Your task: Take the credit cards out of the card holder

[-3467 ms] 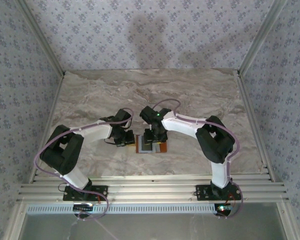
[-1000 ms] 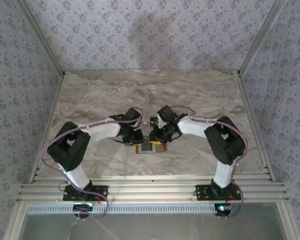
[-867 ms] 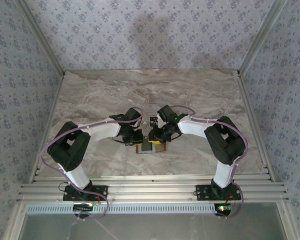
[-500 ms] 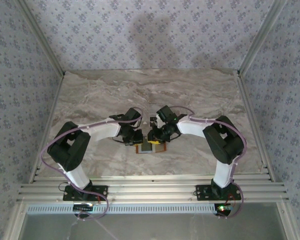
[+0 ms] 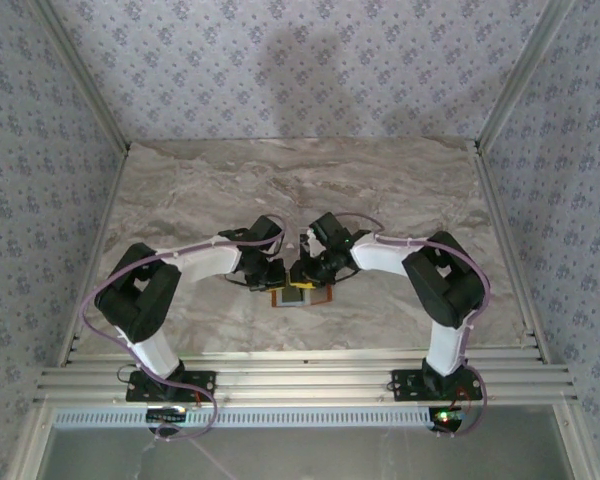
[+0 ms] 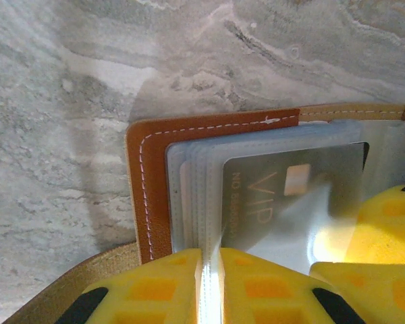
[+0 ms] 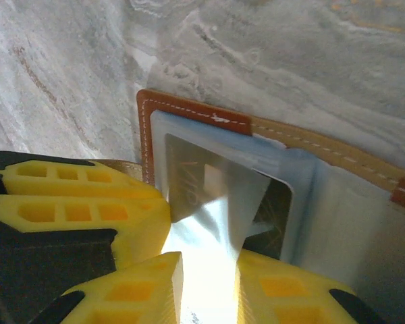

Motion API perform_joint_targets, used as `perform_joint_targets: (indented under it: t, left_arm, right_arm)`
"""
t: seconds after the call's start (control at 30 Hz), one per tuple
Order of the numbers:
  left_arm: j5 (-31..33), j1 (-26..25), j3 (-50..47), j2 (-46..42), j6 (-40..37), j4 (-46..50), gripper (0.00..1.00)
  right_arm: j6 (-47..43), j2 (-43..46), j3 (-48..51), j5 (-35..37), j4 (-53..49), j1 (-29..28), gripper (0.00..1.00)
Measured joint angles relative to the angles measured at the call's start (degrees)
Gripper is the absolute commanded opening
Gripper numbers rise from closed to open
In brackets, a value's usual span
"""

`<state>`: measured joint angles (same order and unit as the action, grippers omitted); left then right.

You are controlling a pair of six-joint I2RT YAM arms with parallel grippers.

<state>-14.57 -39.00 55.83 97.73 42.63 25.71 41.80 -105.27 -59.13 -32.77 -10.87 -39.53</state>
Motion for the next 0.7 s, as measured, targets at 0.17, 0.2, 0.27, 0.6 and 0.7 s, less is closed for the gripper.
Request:
perform_joint_targets:
  t: [0.17, 0.2, 0.27, 0.6, 0.7]
  left_arm:
    - [0.1, 0.0, 0.0, 0.0, 0.0, 0.0, 0.16]
    - [0.2, 0.0, 0.0, 0.0, -0.1, 0.0, 0.16]
    - [0.3, 0.0, 0.0, 0.0, -0.2, 0.1, 0.17]
    - [1.0, 0.0, 0.4, 0.0, -0.7, 1.0, 0.17]
    - [1.3, 0.0, 0.5, 0.0, -0.9, 1.3, 0.17]
  right_arm:
    - [-0.7, -0.1, -0.6, 1.6, -2.1, -0.3, 0.26]
    - [-0.9, -0.1, -1.0, 2.2, -2.9, -0.4, 0.26]
    - [-1.3, -0.1, -1.7, 3.5, -4.4, -0.5, 0.26]
    - [-2.2, 0.7, -2.2, 4.8, -5.9, -0.9, 0.29]
    - [-2.2, 1.7, -2.2, 4.8, -6.2, -0.9, 0.30]
